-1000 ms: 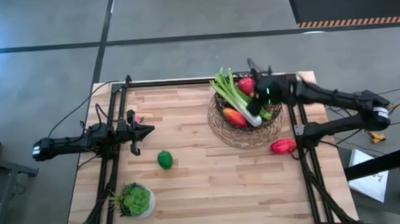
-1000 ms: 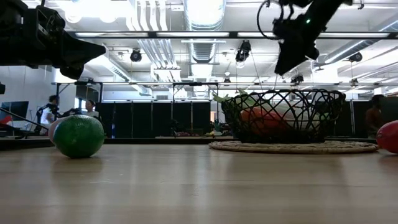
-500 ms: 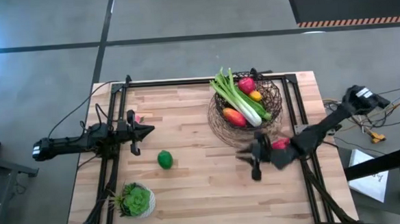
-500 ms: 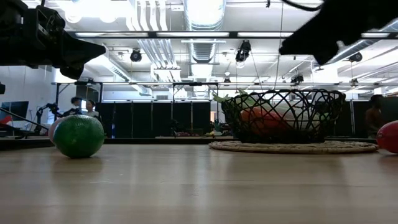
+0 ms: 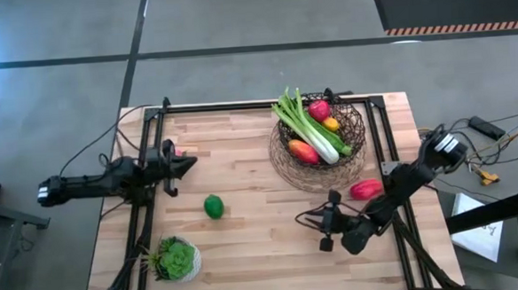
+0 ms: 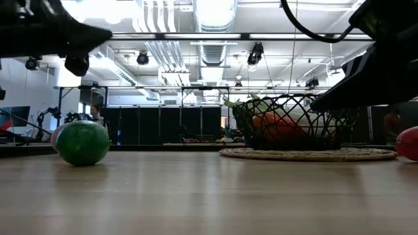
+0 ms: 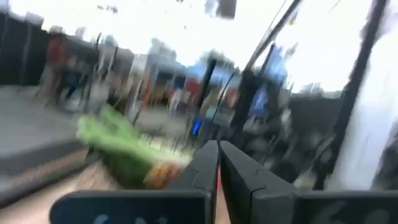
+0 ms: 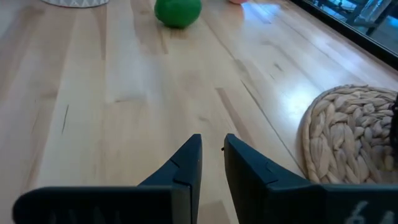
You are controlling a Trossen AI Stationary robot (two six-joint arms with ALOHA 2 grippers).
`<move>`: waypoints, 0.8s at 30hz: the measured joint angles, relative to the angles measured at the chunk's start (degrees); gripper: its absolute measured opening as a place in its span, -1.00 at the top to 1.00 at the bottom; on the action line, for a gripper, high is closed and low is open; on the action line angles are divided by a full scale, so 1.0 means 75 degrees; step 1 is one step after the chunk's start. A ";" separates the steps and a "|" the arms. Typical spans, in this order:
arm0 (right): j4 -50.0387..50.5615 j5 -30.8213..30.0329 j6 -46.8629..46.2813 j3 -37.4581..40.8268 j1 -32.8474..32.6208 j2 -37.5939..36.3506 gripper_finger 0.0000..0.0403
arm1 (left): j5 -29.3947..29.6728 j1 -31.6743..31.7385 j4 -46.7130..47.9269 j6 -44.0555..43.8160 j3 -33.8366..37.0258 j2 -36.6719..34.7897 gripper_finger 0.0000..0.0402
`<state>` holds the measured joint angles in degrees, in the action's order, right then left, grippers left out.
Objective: Build produce basket
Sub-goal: Put the pink peach into the wire basket
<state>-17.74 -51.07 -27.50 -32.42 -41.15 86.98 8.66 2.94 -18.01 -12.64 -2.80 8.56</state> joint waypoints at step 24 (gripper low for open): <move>-0.0364 0.0005 -0.0341 -0.0009 -0.0183 -0.0029 0.72 | 0.2247 0.0099 1.0868 -0.0838 -0.7631 0.7485 0.06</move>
<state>-20.47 -51.03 -30.06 -32.49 -42.52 86.76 25.51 3.68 63.50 -18.93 -60.04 64.70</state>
